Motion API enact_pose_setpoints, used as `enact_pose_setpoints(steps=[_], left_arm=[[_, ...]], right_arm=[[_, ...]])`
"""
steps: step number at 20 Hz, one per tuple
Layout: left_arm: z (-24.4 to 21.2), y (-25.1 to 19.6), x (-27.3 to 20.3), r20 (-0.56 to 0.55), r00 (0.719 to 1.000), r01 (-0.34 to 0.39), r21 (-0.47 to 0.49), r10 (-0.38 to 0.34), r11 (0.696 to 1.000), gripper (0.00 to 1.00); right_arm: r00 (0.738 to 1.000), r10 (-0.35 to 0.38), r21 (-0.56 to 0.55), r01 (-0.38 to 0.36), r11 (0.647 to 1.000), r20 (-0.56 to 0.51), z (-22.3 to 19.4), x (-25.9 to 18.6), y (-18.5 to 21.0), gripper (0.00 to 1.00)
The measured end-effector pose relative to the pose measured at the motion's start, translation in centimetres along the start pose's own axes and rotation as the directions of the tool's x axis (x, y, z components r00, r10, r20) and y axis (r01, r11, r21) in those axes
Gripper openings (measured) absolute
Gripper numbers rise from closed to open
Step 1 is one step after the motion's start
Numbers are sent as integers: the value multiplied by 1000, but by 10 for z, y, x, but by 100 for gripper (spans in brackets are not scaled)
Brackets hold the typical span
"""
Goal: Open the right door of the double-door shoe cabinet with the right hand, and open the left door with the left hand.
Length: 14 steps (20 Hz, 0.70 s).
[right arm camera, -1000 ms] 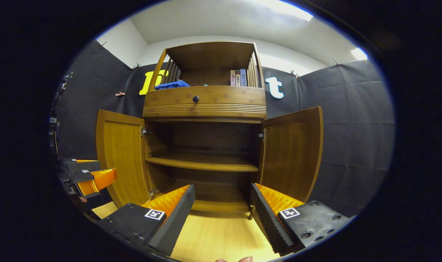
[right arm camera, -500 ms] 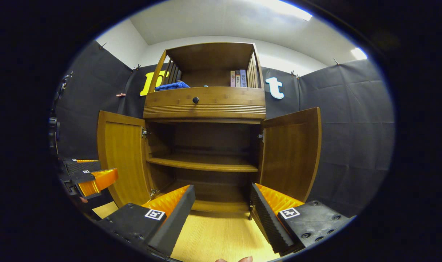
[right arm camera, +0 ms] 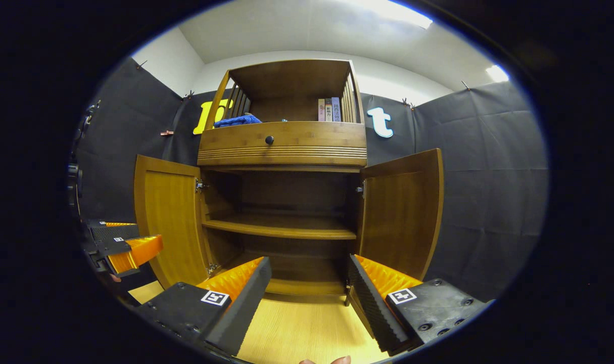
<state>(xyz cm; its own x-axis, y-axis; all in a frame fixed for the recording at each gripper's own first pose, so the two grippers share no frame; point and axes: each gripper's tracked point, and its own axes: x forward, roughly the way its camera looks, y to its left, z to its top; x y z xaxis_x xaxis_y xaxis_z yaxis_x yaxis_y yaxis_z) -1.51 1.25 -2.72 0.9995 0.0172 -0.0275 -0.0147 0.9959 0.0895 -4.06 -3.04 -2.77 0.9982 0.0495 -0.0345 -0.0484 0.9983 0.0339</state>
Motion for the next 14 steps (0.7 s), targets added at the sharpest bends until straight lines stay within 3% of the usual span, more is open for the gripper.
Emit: enact_pose_setpoints(steps=[14], left_arm=[[0, -2, 2, -1, 1000, -2, 6, 2, 1000, 92]], right_arm=[[1000, 8, 1, -8, 1000, 1, 0, 2, 1, 98]])
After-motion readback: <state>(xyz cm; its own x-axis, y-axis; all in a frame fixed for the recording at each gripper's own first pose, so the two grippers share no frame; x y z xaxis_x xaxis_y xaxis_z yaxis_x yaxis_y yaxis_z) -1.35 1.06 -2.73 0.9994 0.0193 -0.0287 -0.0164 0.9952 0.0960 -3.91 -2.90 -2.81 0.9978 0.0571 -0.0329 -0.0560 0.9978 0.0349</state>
